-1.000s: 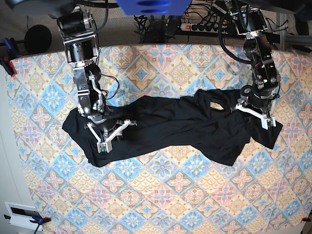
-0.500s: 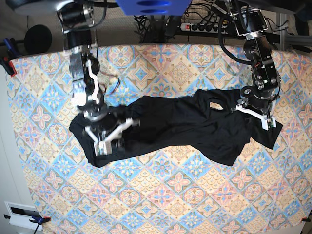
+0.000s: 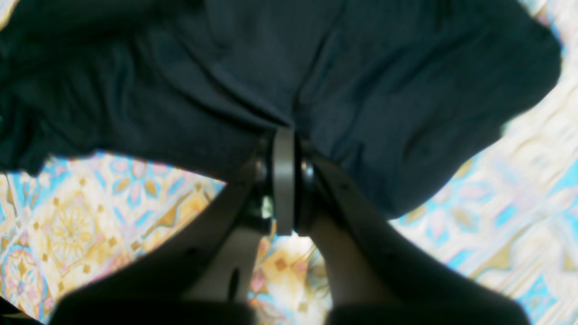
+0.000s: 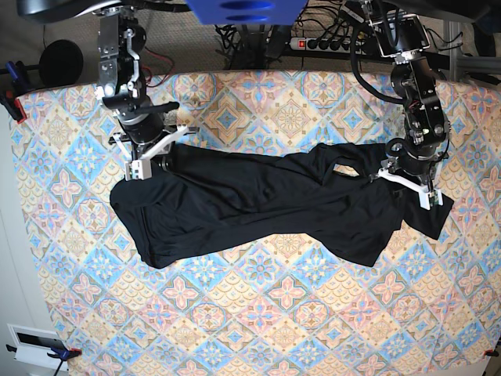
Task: Layout the t-shirt on the table in an organized manner, then fold the t-shirt properly
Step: 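Pull the held shirt end with the right gripper away from the left gripper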
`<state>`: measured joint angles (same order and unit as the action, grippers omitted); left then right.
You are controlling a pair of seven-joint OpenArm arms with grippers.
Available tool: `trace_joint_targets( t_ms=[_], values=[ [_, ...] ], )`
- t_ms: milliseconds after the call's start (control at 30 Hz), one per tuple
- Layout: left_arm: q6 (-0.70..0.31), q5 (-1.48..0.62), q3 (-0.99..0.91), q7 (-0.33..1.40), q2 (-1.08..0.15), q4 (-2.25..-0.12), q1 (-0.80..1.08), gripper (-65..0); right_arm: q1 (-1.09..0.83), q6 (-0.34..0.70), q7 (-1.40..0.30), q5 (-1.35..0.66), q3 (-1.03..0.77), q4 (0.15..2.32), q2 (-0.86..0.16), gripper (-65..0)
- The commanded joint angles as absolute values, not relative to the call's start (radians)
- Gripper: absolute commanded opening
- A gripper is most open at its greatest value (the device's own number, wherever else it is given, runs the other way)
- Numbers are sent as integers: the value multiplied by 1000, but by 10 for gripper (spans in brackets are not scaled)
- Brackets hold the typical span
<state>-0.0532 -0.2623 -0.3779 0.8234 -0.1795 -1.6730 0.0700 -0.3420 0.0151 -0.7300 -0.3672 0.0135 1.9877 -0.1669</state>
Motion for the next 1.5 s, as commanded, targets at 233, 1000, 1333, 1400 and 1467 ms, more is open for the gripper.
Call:
trace_joint_targets(
  t_ms=[233,1000,1333,1400,1467],
  values=[
    [-56,-266,-380,803,-189,-1689,58,-418,-484,19,-737,-369,10,2000,-236,-650],
    [-56,-286,-380,809,-189,-1842,67,-332,-608,19,-740,-372,-67,2031,-386,-448],
    [-56,-447,-421,809,-226,-1753,87,-304,-498,19,-742,-372,-15,2031,-363,-445],
    [-56,-473,-456,809,-228,-1695,84,-304,-470,19,-745,-374,15,2031,-360,-445],
    [-56,-510,-503,809,-226,-1658,79,-304,-446,19,-745,-374,39,2031,-360,-445]
  ],
)
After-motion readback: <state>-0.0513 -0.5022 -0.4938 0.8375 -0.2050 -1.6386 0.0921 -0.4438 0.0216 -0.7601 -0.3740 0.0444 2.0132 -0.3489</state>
